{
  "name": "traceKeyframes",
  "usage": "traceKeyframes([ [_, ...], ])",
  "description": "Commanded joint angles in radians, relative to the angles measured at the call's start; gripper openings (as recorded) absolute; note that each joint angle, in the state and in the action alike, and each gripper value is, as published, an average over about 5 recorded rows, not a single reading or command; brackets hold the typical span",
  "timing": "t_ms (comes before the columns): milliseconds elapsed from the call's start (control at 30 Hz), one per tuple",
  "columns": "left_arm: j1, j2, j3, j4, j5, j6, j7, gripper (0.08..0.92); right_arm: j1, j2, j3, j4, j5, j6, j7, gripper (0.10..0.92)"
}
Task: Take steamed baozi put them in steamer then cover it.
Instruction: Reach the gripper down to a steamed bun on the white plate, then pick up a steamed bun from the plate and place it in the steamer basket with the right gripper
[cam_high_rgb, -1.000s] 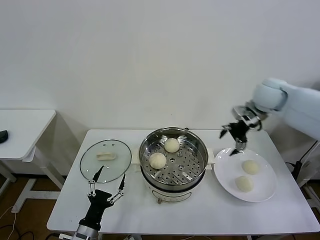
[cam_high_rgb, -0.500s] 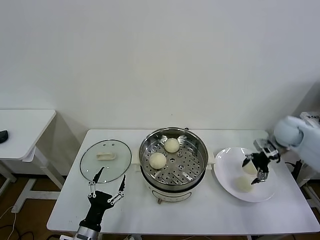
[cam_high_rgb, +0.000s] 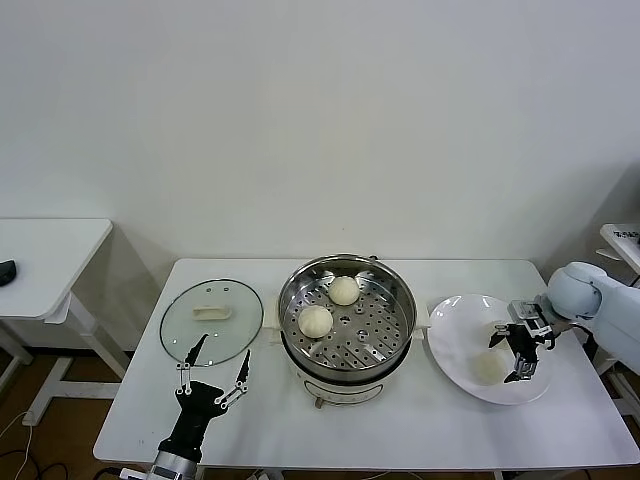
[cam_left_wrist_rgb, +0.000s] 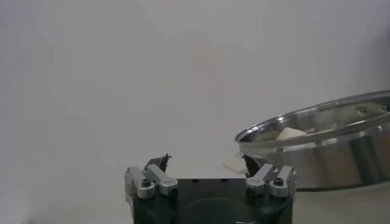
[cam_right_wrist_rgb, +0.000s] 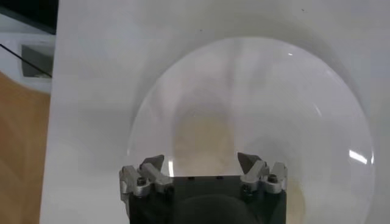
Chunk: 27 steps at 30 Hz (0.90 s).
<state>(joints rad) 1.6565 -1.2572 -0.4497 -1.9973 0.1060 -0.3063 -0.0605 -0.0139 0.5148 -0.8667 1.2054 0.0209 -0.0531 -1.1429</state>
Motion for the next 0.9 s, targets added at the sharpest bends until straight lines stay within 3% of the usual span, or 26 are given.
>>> traceKeyframes([
  [33,0.001,-0.001,-0.004,0.004,0.001,0.000,-0.002,0.823,-0.050,0.030,0.028,-0.022,-0.018,-0.005,0.031,0.823],
  [167,0.002,-0.002,-0.005,0.005,0.000,-0.001,-0.003,0.823,-0.049,0.041,0.023,-0.028,-0.022,-0.008,0.028,0.819],
  [533,0.003,-0.002,-0.004,0.000,0.000,0.000,-0.002,0.823,0.037,0.020,0.000,0.019,-0.023,-0.004,-0.007,0.676],
  [767,0.003,0.005,-0.001,-0.005,-0.001,-0.003,-0.002,0.823,0.396,0.033,-0.165,0.116,-0.040,0.115,-0.083,0.657],
  [900,0.002,0.011,0.002,-0.006,-0.004,-0.007,-0.002,0.823,0.645,0.106,-0.318,0.172,0.056,0.212,-0.106,0.656],
])
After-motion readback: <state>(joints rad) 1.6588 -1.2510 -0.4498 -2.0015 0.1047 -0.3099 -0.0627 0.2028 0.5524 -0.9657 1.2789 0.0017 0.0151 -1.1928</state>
